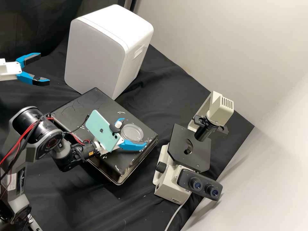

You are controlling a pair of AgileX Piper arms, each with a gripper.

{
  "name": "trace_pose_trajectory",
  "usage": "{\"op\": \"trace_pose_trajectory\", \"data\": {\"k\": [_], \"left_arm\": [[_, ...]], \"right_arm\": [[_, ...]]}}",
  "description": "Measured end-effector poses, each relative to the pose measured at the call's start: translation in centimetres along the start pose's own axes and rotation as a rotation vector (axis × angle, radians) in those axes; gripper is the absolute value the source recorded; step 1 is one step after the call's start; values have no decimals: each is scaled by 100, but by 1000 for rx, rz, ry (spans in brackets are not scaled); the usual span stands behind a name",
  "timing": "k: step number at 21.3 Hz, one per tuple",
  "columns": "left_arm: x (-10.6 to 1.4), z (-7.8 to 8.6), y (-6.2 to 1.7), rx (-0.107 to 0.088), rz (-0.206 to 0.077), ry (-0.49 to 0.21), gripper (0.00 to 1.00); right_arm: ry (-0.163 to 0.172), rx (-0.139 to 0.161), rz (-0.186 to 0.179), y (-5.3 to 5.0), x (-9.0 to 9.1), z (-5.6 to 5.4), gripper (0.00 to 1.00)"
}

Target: Place the petri dish on the microscope

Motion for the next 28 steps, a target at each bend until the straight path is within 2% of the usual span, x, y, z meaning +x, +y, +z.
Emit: {"op": "trace_pose_trajectory", "data": {"k": [24, 25, 28], "left_arm": [[0, 0, 0, 0, 0, 0, 100], [0, 0, 0, 0, 0, 0, 100], [0, 0, 0, 0, 0, 0, 100]], "right_arm": [[-16, -4, -16, -40, 10, 39, 100], [-16, -4, -16, -40, 10, 39, 0], [-18, -4, -15, -37, 10, 43, 0]]}}
